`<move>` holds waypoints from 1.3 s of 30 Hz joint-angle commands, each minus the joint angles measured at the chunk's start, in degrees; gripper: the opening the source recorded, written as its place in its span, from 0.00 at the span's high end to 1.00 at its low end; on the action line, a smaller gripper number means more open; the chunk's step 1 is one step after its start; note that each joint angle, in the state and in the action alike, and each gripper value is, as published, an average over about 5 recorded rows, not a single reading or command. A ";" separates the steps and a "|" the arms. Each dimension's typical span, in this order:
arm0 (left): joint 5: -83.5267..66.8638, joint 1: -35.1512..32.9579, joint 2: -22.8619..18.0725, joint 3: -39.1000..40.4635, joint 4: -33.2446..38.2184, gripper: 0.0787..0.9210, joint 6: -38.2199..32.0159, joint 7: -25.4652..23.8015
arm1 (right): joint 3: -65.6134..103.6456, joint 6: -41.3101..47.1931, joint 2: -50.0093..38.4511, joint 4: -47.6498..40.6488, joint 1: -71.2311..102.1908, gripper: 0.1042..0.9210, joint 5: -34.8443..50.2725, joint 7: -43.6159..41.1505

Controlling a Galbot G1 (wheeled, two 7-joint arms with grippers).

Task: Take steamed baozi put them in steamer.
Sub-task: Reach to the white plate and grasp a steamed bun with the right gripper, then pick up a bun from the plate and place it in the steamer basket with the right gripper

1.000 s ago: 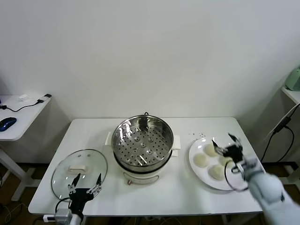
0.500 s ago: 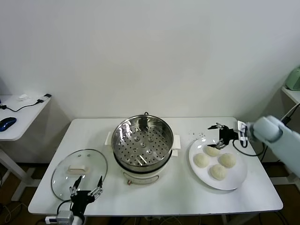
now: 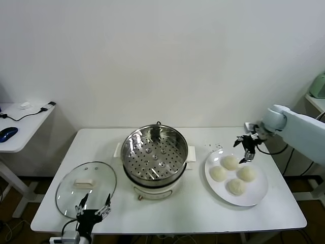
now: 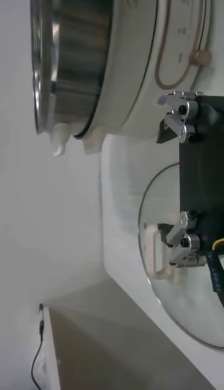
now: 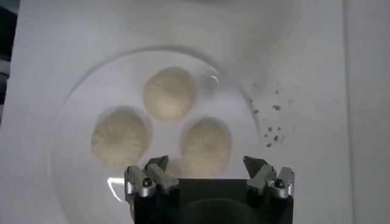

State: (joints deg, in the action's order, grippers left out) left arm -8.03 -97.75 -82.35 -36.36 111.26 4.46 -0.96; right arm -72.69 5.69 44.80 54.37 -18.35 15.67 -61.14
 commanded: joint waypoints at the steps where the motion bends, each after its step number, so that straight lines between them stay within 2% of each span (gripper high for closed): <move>1: 0.08 -0.24 -0.07 0.04 -0.47 0.12 -0.44 0.02 | -0.84 2.83 5.48 -6.92 3.53 0.12 -1.26 1.49; 11: 0.37 -0.56 -0.38 0.26 -0.49 0.12 -0.77 0.09 | 5.81 2.74 9.45 -12.88 8.64 0.12 -4.91 4.72; 18: 0.71 -0.54 -0.35 0.25 -0.54 0.12 -0.96 0.11 | 6.84 3.15 10.16 -13.17 9.78 0.13 -4.85 4.16; 25: 0.75 -0.80 -0.38 0.21 -0.04 0.12 -0.83 0.16 | 7.20 3.28 9.54 -11.34 8.72 0.29 -5.30 4.29; 29: 0.80 -0.93 -0.45 0.11 0.49 0.12 -0.77 0.22 | 2.76 3.69 7.01 -4.50 1.93 0.35 -1.78 3.36; 33: 0.74 -1.50 -0.48 0.04 1.62 0.12 -0.65 0.29 | -7.68 1.71 6.26 3.24 -13.93 0.36 5.14 1.65; 39: 0.88 -1.92 -0.41 0.88 3.34 0.12 -0.44 0.25 | -16.52 -7.84 16.79 9.12 -36.62 0.36 16.99 -1.63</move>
State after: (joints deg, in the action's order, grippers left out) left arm -7.19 -99.34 -82.80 -35.75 113.40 3.95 -0.69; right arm -77.93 5.09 54.80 54.47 -30.14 20.71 -60.16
